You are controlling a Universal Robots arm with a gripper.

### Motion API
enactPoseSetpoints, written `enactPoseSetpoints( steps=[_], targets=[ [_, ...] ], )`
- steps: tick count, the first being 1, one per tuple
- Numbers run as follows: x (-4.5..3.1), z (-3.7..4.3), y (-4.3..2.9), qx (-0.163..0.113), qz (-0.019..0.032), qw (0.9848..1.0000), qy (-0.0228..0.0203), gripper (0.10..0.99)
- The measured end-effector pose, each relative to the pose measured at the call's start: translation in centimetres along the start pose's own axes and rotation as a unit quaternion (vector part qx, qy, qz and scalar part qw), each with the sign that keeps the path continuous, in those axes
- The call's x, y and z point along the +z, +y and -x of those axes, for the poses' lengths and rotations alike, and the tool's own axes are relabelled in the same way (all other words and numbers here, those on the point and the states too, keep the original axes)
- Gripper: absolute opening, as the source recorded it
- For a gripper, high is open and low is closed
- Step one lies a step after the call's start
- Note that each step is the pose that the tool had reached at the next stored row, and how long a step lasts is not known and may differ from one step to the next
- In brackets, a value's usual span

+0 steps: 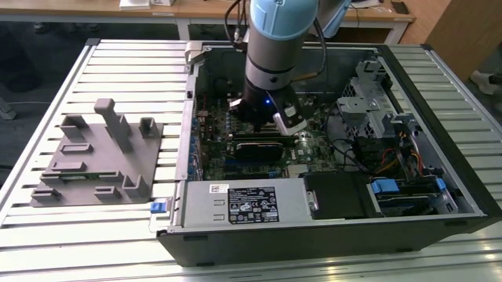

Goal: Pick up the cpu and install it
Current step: 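Install the second cpu locking lever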

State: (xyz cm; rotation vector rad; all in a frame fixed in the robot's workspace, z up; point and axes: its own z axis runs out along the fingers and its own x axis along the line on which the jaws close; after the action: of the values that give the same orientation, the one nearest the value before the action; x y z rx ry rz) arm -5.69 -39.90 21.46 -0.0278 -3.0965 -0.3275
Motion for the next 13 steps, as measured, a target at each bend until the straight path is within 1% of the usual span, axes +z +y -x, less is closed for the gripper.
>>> enactPoseSetpoints(
  steps=[2,4,7,9,13],
  targets=[
    [-0.03,-0.23,-0.14,0.000,0.0033,1.0000,0.0001,0.106],
    [-0.01,-0.29,-0.17,0.000,0.0074,1.0000,0.0002,0.106],
    [0.22,-0.36,-0.22,0.000,0.0135,0.9999,0.0003,0.106],
    [0.44,-0.45,-0.29,0.000,0.0161,0.9999,0.0003,0.106],
    [0.95,-0.59,-0.42,-0.001,0.0196,0.9998,0.0005,0.106]
  ],
)
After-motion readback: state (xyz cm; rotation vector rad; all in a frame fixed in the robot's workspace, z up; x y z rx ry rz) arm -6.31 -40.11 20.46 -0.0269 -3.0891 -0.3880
